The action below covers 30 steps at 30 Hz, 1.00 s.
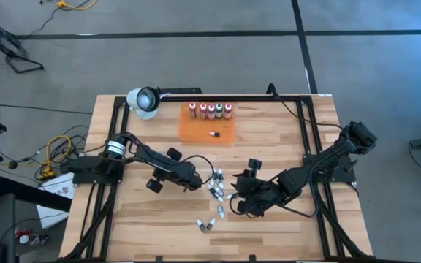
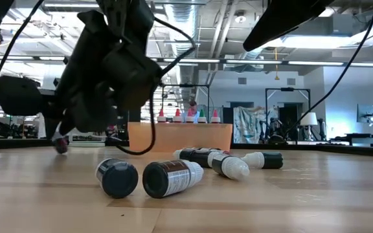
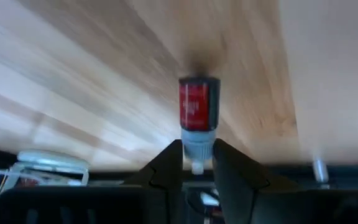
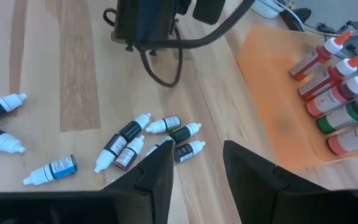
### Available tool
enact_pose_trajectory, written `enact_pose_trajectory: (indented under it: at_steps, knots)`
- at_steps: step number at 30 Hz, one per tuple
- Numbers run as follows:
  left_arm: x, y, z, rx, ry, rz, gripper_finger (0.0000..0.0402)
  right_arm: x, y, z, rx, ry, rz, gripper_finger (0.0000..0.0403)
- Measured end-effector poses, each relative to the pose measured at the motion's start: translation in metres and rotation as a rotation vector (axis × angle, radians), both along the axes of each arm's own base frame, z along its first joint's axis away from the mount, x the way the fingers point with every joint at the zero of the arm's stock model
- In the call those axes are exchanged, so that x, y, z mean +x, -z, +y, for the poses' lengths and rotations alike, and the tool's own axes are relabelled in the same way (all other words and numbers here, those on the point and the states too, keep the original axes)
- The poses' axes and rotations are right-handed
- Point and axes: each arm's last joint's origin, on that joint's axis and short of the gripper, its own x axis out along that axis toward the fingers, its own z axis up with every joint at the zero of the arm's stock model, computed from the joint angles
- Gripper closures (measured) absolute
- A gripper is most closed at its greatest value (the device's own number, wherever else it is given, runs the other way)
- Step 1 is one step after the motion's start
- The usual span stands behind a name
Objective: Pick & Place food coloring
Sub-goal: Put the small red food coloring bottle into the orange bin
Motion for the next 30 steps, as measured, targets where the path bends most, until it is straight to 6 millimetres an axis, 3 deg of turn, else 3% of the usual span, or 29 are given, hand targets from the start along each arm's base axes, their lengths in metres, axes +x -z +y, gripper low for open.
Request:
enact_pose_trajectory:
  at_steps: [10,16,22,26,30]
  knots:
    - [0.01,-0.01,-0.002,0.001,-0.013,-0.047,0.0267,0.0,0.0,0.0,0.003,-0.003,0.001,0.0269]
    - [0.009,-0.031,-0.001,0.04,-0.065,-0.102,0.0262,0.0,0.0,0.0,0.008,-0.006,0.004,0.0269]
    - [-0.015,-0.092,-0.005,-0.099,-0.135,-0.571,0.0262,-0.002,0.0,0.004,0.012,-0.019,0.003,0.0269]
    - [-0.056,-0.13,-0.01,-0.174,-0.178,-0.94,0.0262,0.0,-0.001,0.005,0.023,-0.02,-0.014,0.0269]
    - [-0.101,-0.143,-0.015,-0.224,-0.224,-1.372,0.0262,0.008,-0.005,0.004,0.048,-0.023,-0.082,0.0269]
